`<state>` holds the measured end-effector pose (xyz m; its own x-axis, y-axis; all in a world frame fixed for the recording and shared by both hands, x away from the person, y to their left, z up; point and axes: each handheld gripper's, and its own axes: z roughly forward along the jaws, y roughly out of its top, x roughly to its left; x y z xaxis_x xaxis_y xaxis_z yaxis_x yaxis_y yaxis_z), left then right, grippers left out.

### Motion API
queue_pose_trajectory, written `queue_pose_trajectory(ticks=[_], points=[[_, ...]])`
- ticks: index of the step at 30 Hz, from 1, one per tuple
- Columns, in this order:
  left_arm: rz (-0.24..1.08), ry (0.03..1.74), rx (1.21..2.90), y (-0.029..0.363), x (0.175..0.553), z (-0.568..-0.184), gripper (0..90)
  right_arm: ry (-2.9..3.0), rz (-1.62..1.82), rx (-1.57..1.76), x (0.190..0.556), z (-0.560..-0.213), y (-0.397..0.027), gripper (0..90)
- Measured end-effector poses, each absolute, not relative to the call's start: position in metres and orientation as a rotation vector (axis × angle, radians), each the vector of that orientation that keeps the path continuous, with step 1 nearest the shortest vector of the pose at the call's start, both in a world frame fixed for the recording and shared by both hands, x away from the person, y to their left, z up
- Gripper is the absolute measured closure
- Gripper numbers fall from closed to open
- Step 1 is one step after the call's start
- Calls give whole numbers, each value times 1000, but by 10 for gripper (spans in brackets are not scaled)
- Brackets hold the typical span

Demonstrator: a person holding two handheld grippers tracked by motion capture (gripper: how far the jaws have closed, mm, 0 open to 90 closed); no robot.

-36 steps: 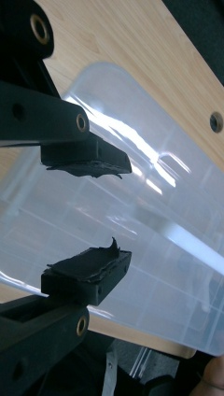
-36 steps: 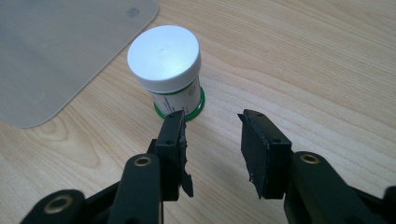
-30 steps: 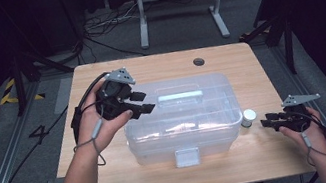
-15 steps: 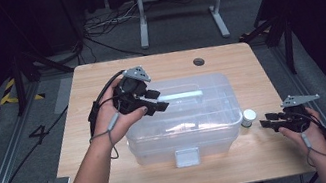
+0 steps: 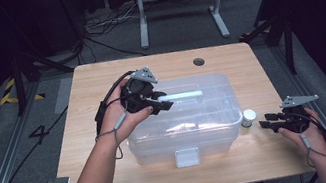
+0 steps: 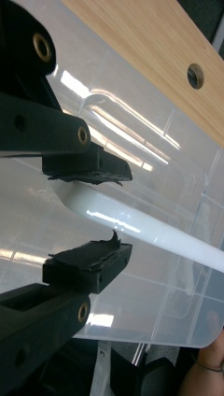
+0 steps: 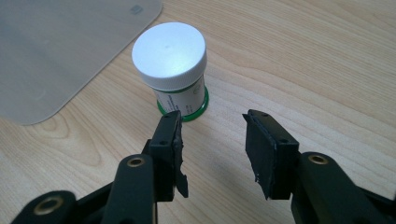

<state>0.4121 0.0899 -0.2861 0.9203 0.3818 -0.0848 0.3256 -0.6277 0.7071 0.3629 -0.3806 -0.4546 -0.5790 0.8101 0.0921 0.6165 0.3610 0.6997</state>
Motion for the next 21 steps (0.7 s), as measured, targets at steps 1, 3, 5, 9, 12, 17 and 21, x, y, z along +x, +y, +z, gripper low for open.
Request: queue_pose_trajectory(ticks=[1,3,5,9,12,17,21], points=[[97,505,2295,90,412,-287,620,2359,1033,1271,363,-454,-380,571],[98,508,2293,90,413,-287,636,2359,1033,1269,363,-454,-380,571],[101,514,2294,91,413,-288,665,2359,1033,1268,362,-455,-380,570],[117,500,2289,92,413,-290,675,2363,1032,1266,363,-455,-380,568],[121,503,2293,92,412,-290,678,2361,1032,1266,363,-455,-380,567],[149,500,2335,88,414,-284,691,2363,1037,1260,362,-455,-378,567],[145,499,2357,86,416,-281,694,2364,1043,1256,361,-454,-378,567]])
